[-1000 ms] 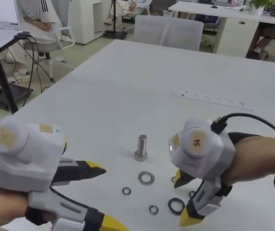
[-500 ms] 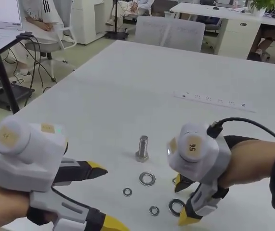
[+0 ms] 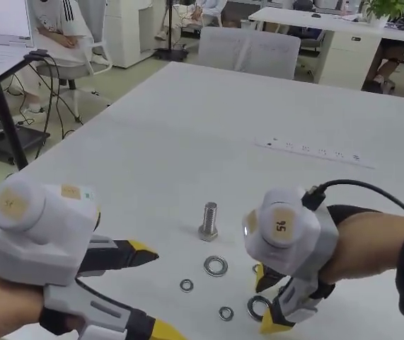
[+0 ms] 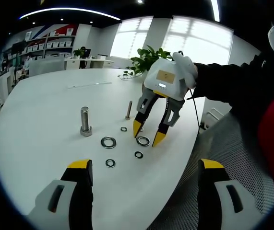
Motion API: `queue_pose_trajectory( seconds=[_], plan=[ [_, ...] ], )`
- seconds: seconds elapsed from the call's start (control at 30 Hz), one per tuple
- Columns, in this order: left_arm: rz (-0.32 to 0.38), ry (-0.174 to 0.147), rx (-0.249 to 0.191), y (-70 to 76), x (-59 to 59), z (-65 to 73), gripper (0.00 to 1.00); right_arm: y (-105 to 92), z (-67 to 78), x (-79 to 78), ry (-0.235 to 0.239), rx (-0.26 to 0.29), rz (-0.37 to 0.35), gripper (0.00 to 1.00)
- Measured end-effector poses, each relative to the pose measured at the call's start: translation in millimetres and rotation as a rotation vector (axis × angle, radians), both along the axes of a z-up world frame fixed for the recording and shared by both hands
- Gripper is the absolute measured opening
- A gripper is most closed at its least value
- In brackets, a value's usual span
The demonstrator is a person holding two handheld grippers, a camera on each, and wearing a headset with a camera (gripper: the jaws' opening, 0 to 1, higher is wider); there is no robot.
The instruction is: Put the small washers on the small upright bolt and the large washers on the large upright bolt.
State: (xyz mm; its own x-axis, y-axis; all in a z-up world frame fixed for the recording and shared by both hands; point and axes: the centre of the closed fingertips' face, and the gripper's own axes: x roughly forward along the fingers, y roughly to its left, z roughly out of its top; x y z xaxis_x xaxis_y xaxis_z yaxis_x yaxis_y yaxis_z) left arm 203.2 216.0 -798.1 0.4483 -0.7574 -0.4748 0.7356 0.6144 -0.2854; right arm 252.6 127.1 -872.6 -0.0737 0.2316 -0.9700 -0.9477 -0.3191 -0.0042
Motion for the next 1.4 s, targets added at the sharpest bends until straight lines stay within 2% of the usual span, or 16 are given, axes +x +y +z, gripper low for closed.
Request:
queue_pose_trajectory(
  seconds=[0.53,0.93,1.4],
  plan=[
    [0.003,-0.003,0.000,0.3,0.6,0.4,0.91,-0.1,-0.8,1.0,-0.014,-0.028,-0.015,0.25],
    [0.007,-0.002,0.003,1.9,1.3,-0.3,0.91,-0.3,-1.0,1.6,-0.012,-0.026,-0.027,0.24],
    [0.013,-0.007,0.011,3.3,2.1,-0.7,0.90,0.8,-0.7,1.1,-0.030,-0.047,-0.046,0.23]
  ],
)
